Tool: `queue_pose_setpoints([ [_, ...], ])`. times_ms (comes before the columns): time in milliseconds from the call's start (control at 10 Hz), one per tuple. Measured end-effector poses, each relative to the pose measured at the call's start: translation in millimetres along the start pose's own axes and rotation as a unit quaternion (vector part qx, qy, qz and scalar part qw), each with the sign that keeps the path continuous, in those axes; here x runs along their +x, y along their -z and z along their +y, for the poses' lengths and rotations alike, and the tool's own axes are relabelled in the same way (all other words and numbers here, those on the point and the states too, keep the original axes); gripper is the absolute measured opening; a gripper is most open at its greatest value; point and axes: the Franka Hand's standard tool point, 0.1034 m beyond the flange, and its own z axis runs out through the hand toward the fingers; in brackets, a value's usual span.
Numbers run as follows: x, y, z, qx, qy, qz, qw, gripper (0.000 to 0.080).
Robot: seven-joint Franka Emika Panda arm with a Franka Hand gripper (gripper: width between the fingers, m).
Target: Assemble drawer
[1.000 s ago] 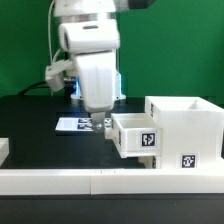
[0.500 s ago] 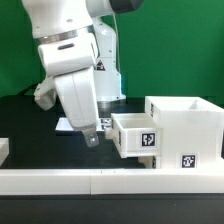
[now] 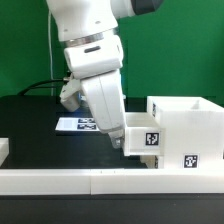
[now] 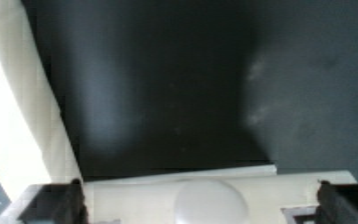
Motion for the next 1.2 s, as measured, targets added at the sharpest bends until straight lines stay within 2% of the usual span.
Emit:
queue_pose_setpoints([
  [400,-4.5,-0.5,-0.7,0.000,-0.004,0.000,1.000,0.0649],
  [600,10.1,-3.2,0.4,0.003,0.002,0.002,1.000,0.0649],
  [800,24.9,-7.5,3.5,0.016,0.007,-0.005,1.000,0.0649],
  [1100,49.3,-12.8,3.7,0.012,0.005,-0.003,1.000,0.0649],
  [1200,50.0,-12.7,5.3,0.007,0.004,-0.005,1.000,0.0649],
])
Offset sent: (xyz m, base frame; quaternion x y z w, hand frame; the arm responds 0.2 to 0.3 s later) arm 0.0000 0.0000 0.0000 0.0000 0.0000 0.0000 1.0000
